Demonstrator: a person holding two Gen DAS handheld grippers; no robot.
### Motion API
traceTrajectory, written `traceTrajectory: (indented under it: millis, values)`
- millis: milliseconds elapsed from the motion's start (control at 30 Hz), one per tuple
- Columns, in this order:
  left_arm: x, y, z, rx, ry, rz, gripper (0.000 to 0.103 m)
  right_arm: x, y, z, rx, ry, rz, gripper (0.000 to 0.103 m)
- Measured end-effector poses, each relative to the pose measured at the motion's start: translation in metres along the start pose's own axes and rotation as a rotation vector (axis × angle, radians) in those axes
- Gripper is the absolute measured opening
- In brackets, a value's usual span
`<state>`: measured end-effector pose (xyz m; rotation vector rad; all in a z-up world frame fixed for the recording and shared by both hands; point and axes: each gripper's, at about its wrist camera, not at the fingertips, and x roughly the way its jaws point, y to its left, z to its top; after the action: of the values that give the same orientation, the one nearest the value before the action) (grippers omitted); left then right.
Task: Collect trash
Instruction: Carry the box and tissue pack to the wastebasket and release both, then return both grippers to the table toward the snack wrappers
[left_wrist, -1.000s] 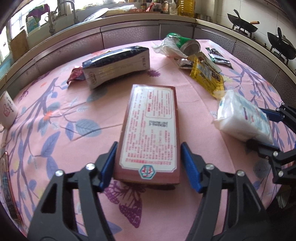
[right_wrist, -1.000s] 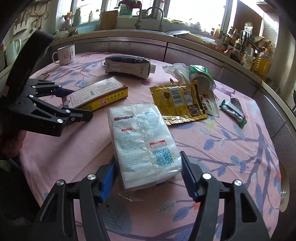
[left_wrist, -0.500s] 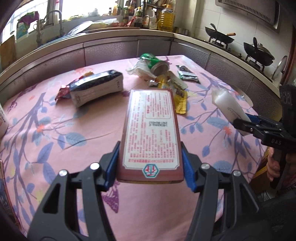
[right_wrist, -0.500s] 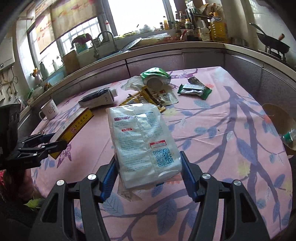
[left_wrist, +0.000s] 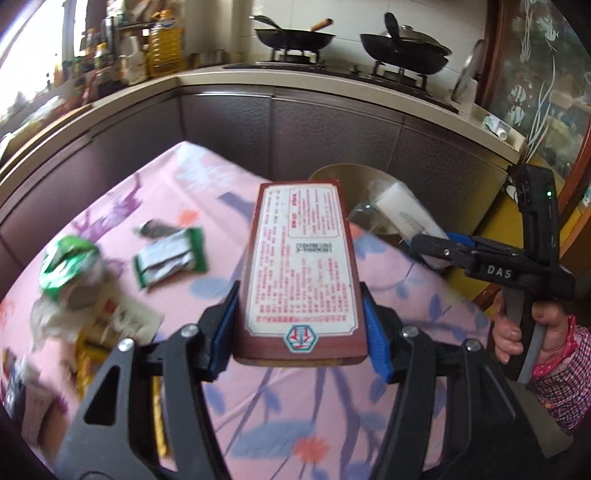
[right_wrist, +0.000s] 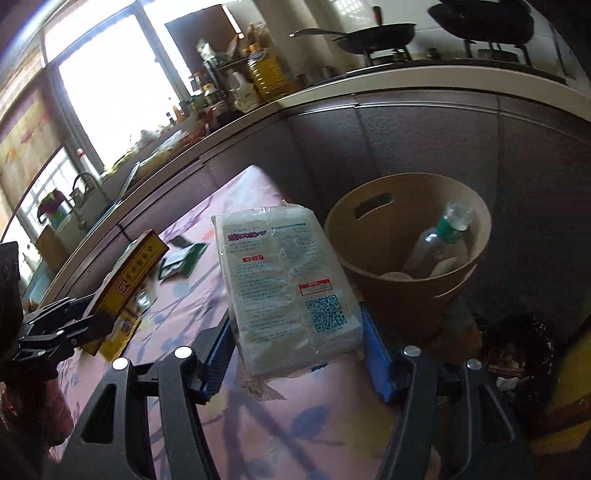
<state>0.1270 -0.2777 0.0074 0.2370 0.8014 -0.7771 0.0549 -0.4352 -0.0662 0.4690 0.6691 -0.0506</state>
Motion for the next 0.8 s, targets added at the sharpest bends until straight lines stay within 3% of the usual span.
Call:
traceTrajectory:
  millis: [100, 200, 333, 400, 467, 633, 800]
  values:
    - [0.051, -0.023, 0.047, 0.041, 0.036, -0.065, 0.058, 0.020, -0.036, 0.023, 0.042, 0.017, -0.075, 0.061]
    - [0.101, -0.039, 0.079, 0.054, 0.088, -0.083, 0.058, 0.038, -0.056, 0.038, 0.043, 0.036, -0.121, 0.063]
    - [0.158, -0.053, 0.099, 0.063, 0.185, -0.097, 0.058, 0.053, -0.075, 0.045, 0.058, 0.052, -0.144, 0.067]
    - [0.178, -0.059, 0.102, 0.073, 0.227, -0.081, 0.058, 0.057, -0.082, 0.046, 0.073, 0.043, -0.139, 0.074]
    - [0.190, -0.060, 0.102, 0.077, 0.250, -0.060, 0.065, 0.058, -0.084, 0.047, 0.072, 0.025, -0.150, 0.081]
    - [0.175, -0.046, 0.101, -0.003, 0.209, -0.051, 0.068, 0.045, -0.083, 0.040, 0.102, -0.017, -0.141, 0.081]
    - [0.104, -0.025, 0.069, -0.090, 0.077, -0.113, 0.068, 0.022, -0.064, 0.033, 0.145, -0.069, -0.078, 0.081]
